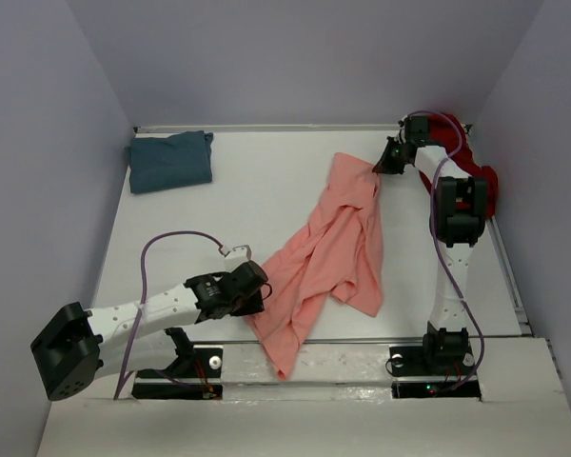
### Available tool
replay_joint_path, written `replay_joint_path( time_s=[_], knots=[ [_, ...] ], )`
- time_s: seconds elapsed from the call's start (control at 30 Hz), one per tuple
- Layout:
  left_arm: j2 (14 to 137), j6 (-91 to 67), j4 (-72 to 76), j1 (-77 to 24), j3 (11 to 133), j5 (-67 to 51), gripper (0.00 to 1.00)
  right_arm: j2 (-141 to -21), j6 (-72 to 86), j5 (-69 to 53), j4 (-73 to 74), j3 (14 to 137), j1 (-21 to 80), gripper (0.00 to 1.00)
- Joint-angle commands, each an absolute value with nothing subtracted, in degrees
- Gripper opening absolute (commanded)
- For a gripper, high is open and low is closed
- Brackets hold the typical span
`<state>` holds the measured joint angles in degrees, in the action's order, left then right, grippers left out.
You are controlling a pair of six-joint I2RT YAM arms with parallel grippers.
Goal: Fold and stack the t-shirts
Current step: Flatten the tshirt out
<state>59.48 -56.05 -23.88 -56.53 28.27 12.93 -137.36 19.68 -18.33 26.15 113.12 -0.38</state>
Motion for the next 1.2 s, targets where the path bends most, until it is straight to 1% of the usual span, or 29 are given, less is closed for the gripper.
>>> replay_joint_path(
  time_s=[0.0,0.07,0.1,0.13,0.23,0.6,0.8,0.93,1.17],
  knots=[
    [58.89,-57.3,-26.19,-57.13,30.76,14.41,0.45,-138.25,19.25,-19.07,25.84,115.66,-0.7,0.0],
    [58.89,-57.48,-26.45,-57.22,30.94,14.41,0.34,-138.34,19.25,-19.25,25.84,115.75,-0.7,0.0],
    [58.8,-57.48,-26.72,-57.3,31.2,14.5,0.2,-138.43,19.34,-19.16,25.93,115.75,-0.7,0.0],
    [58.8,-57.74,-26.81,-57.39,31.2,14.59,0.11,-138.43,19.34,-19.33,25.84,115.75,-0.7,0.0],
    [58.8,-57.74,-26.81,-57.31,31.03,14.68,0.0,-138.52,19.34,-19.25,25.84,115.84,-0.7,0.0],
    [58.27,-58.62,-28.21,-57.39,31.9,16.78,0.0,-137.81,18.99,-19.34,26.1,116.37,-0.7,0.0],
    [57.66,-59.06,-30.49,-57.48,34.97,22.41,0.0,-135.62,19.51,-20.57,26.63,117.6,-0.7,0.0],
    [58.62,-58.19,-31.64,-57.48,39.8,28.02,0.0,-133.34,20.21,-22.05,28.3,120.14,-0.7,0.0],
    [66.52,-56.34,-32.26,-57.22,48.86,38.66,0.0,-127.89,20.57,-25.93,31.72,122.08,-0.7,0.0]
  ],
)
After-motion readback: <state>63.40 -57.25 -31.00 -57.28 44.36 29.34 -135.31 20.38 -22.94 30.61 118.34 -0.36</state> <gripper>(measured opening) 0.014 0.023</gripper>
